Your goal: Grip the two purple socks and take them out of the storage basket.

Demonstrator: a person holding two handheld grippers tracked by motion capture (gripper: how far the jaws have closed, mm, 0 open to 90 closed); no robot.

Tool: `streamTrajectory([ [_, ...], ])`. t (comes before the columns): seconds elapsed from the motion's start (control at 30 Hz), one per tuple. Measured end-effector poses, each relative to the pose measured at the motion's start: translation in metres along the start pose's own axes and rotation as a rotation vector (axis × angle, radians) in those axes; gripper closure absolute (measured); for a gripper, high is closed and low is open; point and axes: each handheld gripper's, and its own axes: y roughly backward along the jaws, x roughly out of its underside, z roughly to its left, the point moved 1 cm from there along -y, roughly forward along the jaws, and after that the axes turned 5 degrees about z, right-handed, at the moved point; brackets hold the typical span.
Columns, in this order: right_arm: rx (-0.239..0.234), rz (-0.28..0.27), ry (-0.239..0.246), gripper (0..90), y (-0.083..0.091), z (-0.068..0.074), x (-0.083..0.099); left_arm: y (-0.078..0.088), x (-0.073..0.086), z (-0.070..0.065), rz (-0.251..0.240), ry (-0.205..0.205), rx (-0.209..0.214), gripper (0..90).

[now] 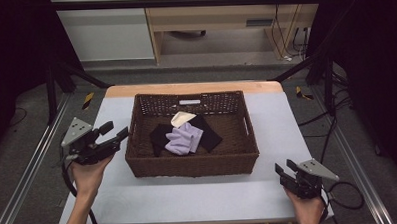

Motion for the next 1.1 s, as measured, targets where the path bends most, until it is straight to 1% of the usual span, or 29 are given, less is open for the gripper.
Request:
streamTrajectory([
  [0.1,-0.001,0.0,-0.006,52.0,0.0,0.0,0.0,-0.01,-0.009,-0.006,0.008,-0.019,0.0,39.9],
  [0.17,-0.003,-0.001,-0.007,51.9,0.0,-0.001,0.001,-0.017,-0.014,-0.01,0.013,-0.017,0.007,39.9],
  [0.37,-0.004,0.001,-0.005,51.8,-0.001,0.0,0.0,-0.04,-0.031,-0.018,0.043,-0.04,-0.007,40.6],
  [0.43,-0.004,-0.002,-0.002,51.6,-0.001,0.0,0.0,-0.049,-0.033,-0.021,0.048,-0.04,0.004,41.0],
  [0.57,-0.002,-0.003,-0.002,51.2,-0.002,0.0,0.0,-0.067,-0.036,-0.028,0.074,-0.047,0.021,42.4],
  [0.77,0.001,-0.006,-0.008,51.6,-0.002,-0.001,0.0,-0.093,-0.038,-0.039,0.104,-0.057,0.023,42.9],
  [0.93,0.001,-0.011,-0.008,52.7,-0.003,-0.001,-0.001,-0.115,-0.037,-0.044,0.128,-0.059,0.03,44.1],
  [1.03,-0.001,-0.005,-0.011,53.6,-0.003,-0.001,-0.001,-0.127,-0.036,-0.048,0.151,-0.071,0.029,44.9],
  [1.07,-0.002,-0.005,-0.008,53.6,-0.004,-0.001,-0.001,-0.127,-0.036,-0.048,0.151,-0.071,0.029,44.9],
  [1.1,-0.001,-0.006,-0.007,53.6,-0.004,-0.001,-0.001,-0.135,-0.034,-0.05,0.162,-0.082,0.033,44.9],
])
